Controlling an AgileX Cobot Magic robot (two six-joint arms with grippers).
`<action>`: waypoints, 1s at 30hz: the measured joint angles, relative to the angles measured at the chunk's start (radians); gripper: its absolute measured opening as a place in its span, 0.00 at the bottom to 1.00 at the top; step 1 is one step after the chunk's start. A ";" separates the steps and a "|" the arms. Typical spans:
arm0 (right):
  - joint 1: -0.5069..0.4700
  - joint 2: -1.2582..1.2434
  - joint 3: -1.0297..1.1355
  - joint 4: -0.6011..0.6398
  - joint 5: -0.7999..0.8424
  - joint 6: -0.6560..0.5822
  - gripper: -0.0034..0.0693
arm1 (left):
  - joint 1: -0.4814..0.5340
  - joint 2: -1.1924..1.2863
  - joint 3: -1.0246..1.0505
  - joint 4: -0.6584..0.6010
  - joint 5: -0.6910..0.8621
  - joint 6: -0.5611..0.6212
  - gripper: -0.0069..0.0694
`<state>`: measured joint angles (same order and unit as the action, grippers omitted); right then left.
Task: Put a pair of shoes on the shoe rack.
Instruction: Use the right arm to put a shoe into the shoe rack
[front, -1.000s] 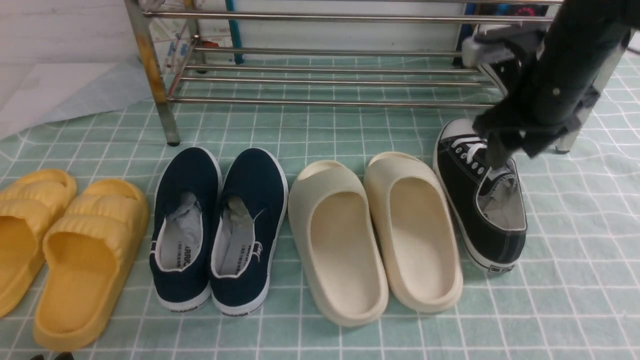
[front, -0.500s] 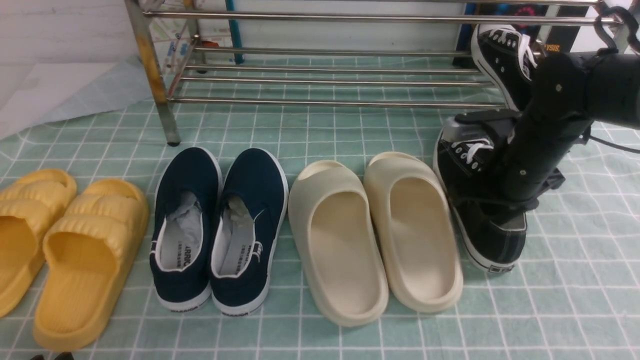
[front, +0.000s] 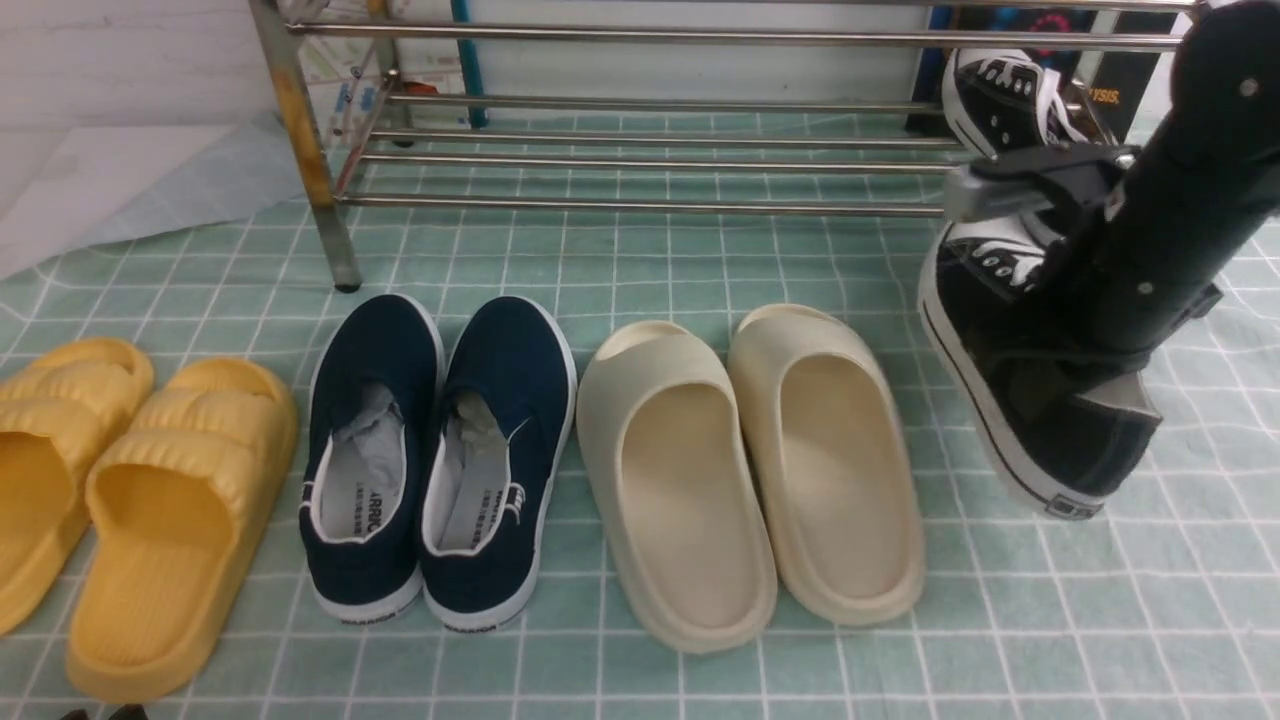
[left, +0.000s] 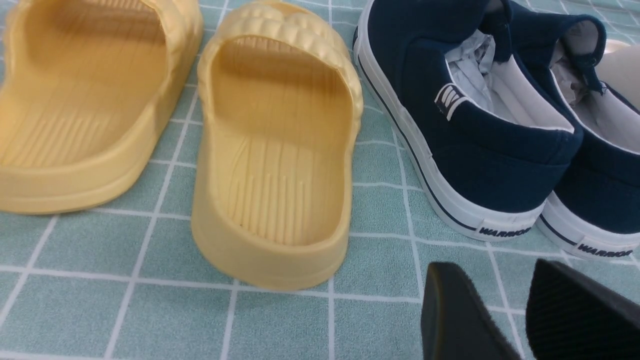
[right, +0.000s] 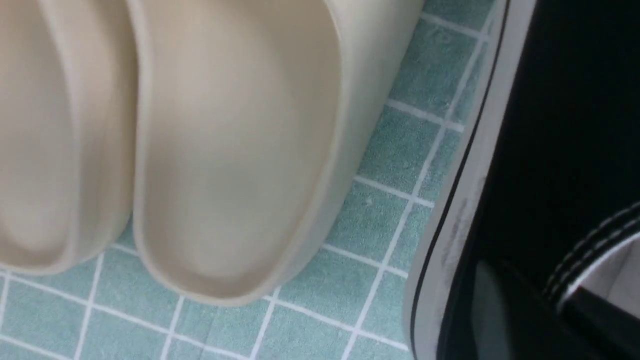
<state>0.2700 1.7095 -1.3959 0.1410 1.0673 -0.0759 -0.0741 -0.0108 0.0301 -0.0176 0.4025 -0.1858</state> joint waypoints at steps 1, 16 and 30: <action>0.000 -0.020 0.000 0.002 -0.001 -0.016 0.07 | 0.000 0.000 0.000 0.000 0.000 0.000 0.40; 0.000 0.127 -0.187 -0.016 -0.193 -0.136 0.07 | 0.000 0.000 0.000 0.000 0.000 0.000 0.40; -0.061 0.404 -0.576 -0.025 -0.111 -0.136 0.07 | 0.000 0.000 0.000 0.000 0.000 0.000 0.40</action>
<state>0.2086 2.1133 -1.9722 0.1160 0.9566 -0.2119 -0.0741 -0.0108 0.0301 -0.0176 0.4025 -0.1858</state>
